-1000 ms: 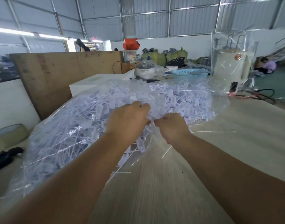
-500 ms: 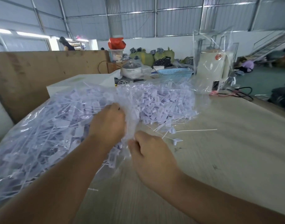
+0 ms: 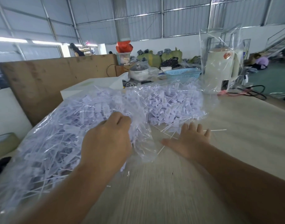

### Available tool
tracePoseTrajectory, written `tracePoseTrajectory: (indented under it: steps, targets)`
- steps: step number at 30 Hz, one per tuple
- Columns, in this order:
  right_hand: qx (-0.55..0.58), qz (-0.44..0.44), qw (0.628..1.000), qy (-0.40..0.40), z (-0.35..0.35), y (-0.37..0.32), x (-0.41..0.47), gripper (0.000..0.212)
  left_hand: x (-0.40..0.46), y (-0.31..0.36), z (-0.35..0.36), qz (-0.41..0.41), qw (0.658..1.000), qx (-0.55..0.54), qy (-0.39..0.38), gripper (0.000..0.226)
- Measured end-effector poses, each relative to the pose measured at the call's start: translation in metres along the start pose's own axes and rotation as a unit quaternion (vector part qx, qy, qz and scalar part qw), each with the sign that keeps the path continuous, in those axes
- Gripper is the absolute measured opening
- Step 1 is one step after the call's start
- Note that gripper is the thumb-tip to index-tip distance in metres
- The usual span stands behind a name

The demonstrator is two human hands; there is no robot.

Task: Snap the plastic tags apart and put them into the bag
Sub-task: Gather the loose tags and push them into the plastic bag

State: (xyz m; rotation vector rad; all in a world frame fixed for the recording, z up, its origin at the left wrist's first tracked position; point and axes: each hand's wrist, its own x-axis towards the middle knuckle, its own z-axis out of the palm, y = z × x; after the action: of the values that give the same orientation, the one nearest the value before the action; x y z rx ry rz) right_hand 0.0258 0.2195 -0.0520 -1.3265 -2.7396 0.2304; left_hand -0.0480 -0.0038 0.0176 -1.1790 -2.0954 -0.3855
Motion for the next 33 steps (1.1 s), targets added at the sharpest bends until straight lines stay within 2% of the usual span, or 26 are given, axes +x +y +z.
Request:
tracePoseTrajectory:
  steps: [2, 4, 7, 9, 12, 16, 18, 20, 22, 23, 24, 25, 28, 30, 33]
  targets:
    - [0.007, -0.002, 1.0, -0.019, 0.001, -0.001, -0.001, 0.112, -0.004, 0.012, -0.008, 0.043, 0.998, -0.027, 0.035, 0.02]
    - [-0.01, -0.022, 1.0, 0.005, -0.003, -0.002, -0.003, 0.084, -0.009, 0.027, -0.01, 0.096, 0.994, -0.045, 0.016, 0.017]
    - [-0.049, -0.056, 0.997, 0.034, -0.014, 0.0, -0.009, 0.049, -0.012, 0.046, -0.002, 0.126, 0.987, -0.058, -0.083, 0.004]
    - [-0.041, -0.088, 0.995, 0.028, -0.021, 0.004, -0.012, 0.035, -0.011, 0.056, 0.009, 0.113, 0.979, -0.035, -0.164, 0.015]
    - [-0.067, -0.137, 0.988, 0.006, -0.03, 0.008, -0.018, 0.036, -0.016, 0.064, 0.027, 0.096, 0.978, -0.028, -0.185, 0.014]
    - [-0.111, -0.175, 0.978, -0.027, -0.033, 0.011, -0.032, 0.023, -0.02, 0.072, 0.035, 0.096, 0.976, -0.034, -0.19, 0.016]
    - [-0.127, -0.187, 0.974, -0.016, -0.033, 0.014, -0.04, 0.028, -0.018, 0.074, 0.033, 0.092, 0.977, -0.045, -0.185, 0.018]
    - [-0.137, -0.198, 0.971, 0.004, -0.035, 0.018, -0.048, 0.026, -0.016, 0.073, 0.026, 0.085, 0.981, -0.053, -0.168, 0.016]
    - [-0.126, -0.195, 0.973, 0.008, -0.04, 0.024, -0.056, 0.02, -0.016, 0.068, 0.02, 0.101, 0.985, -0.079, -0.113, 0.009]
    - [-0.114, -0.19, 0.975, 0.008, -0.044, 0.028, -0.061, 0.014, -0.016, 0.063, 0.017, 0.104, 0.987, -0.094, -0.075, 0.004]
    - [-0.104, -0.191, 0.976, 0.005, -0.047, 0.033, -0.065, 0.007, -0.017, 0.057, 0.014, 0.096, 0.989, -0.101, -0.048, 0.012]
    - [-0.09, -0.193, 0.977, 0.003, -0.049, 0.039, -0.069, 0.012, -0.017, 0.049, 0.012, 0.085, 0.991, -0.095, -0.03, 0.018]
    - [-0.012, -0.187, 0.982, 0.001, -0.062, 0.054, -0.085, 0.026, -0.02, 0.018, 0.002, -0.009, 0.997, -0.07, 0.024, 0.016]
    - [0.07, -0.185, 0.98, 0.019, -0.073, 0.055, -0.099, 0.029, -0.024, -0.007, -0.002, -0.071, 0.996, -0.034, 0.033, 0.025]
    - [0.204, -0.209, 0.955, 0.044, -0.089, 0.039, -0.121, 0.03, -0.029, -0.046, -0.011, -0.109, 0.99, 0.076, 0.047, 0.046]
